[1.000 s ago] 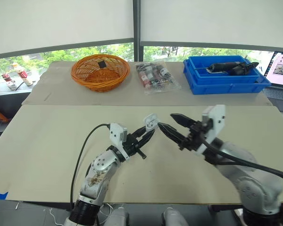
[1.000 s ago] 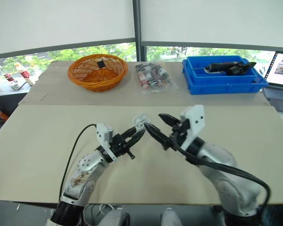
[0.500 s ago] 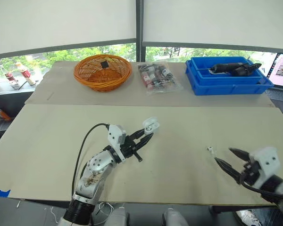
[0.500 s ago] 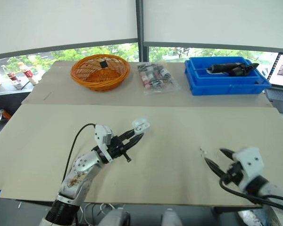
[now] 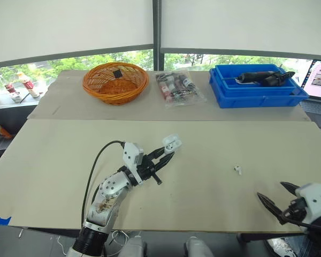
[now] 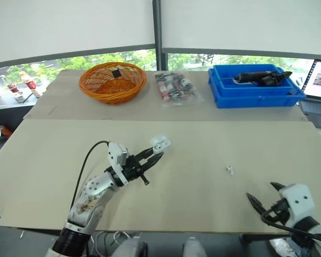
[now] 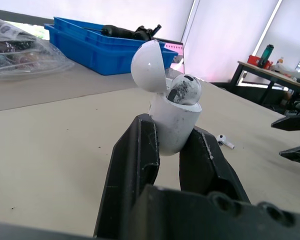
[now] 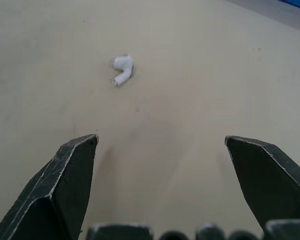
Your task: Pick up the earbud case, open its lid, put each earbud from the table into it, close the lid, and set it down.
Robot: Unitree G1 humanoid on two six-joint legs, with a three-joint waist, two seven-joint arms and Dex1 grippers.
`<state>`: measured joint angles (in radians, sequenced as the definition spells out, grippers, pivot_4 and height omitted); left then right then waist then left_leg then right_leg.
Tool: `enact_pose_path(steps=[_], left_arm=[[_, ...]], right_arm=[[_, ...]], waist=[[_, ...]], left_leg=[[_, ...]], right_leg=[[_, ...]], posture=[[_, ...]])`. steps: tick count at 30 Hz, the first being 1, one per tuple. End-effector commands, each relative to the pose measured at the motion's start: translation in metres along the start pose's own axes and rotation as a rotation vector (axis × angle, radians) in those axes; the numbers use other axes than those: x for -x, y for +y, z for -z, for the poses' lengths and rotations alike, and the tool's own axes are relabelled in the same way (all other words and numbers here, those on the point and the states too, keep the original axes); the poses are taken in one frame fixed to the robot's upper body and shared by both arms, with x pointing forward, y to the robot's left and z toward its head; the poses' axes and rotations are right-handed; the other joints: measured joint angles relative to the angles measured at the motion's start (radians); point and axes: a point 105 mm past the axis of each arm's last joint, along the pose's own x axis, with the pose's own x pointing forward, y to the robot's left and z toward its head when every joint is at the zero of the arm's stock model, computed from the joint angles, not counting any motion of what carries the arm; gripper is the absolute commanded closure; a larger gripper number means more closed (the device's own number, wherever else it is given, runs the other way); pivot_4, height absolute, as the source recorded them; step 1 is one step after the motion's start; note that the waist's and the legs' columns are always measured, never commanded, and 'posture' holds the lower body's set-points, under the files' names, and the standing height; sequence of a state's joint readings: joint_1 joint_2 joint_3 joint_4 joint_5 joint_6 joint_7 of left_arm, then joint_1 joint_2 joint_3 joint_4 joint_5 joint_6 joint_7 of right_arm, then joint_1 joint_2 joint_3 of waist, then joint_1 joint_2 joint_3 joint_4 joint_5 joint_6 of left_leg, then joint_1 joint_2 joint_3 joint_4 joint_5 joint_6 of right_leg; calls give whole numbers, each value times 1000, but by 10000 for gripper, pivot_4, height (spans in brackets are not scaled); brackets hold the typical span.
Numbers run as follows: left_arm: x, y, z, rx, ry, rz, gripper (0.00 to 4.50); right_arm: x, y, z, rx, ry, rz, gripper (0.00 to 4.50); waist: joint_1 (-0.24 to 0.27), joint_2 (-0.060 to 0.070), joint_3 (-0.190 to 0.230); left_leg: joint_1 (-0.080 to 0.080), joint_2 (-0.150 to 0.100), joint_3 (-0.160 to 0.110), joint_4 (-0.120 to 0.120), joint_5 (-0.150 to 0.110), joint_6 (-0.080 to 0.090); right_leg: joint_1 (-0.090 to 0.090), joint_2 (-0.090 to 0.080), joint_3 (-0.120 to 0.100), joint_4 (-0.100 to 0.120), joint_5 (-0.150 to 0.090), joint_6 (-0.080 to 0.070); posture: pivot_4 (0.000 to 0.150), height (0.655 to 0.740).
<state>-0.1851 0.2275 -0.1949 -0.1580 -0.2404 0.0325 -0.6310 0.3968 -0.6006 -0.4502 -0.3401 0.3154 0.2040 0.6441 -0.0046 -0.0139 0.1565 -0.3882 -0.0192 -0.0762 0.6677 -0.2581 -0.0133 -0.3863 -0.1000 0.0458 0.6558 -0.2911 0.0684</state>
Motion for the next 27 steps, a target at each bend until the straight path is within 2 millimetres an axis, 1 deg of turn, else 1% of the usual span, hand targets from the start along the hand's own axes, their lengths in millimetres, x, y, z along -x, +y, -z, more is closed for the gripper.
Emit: enact_pose_path(steps=[1,5,8,11,15,20,23,27], left_arm=[[-2,-2,-8,-20,-36,10,39360],[-2,-3,-8,-20,-35,12,39360],[-2,-3,-9,-20,-34,11,39360],[-1,-4,-8,-20,-30,11,39360],[-1,-4,-8,-20,-30,11,39360],[-1,-3,-8,-21,-29,9,39360],[-1,-4,-8,-20,-30,11,39360],[-1,-4,-8,-21,-30,11,39360]], right_arm=[[-20,9,-17,-6,-20,6,0],[-47,14,-24,-31,-6,50,0],[-58,16,-28,-51,-7,63,0],[-67,15,-26,-91,3,102,0],[-71,11,-14,-127,63,144,0],[-70,15,-4,-147,111,134,0],[-72,17,-2,-169,120,140,8309],[-72,18,-3,-209,127,137,22433]], waist=[[-1,0,0],[1,0,0],[7,0,0],[8,0,0],[8,1,0],[6,1,0],[6,1,0],[7,1,-1]], left_leg=[[0,0,0,0,0,0],[0,0,0,0,0,0],[-1,-1,-1,0,0,0],[-1,-1,-1,0,0,0],[-1,-1,0,0,0,0],[0,-1,0,0,0,0],[0,-1,0,0,0,0],[0,-1,-1,0,0,0]], right_leg=[[0,0,0,0,0,0],[0,0,0,0,0,0],[0,0,-1,0,0,0],[0,0,-1,0,0,0],[-1,0,-1,1,0,0],[0,0,-1,1,0,0],[0,0,-1,1,0,0],[0,0,-1,1,0,0]], posture=[[1500,7400],[1500,7400],[1500,7400],[1500,7400],[1500,7400],[1500,7400],[1500,7400],[1500,7400]])
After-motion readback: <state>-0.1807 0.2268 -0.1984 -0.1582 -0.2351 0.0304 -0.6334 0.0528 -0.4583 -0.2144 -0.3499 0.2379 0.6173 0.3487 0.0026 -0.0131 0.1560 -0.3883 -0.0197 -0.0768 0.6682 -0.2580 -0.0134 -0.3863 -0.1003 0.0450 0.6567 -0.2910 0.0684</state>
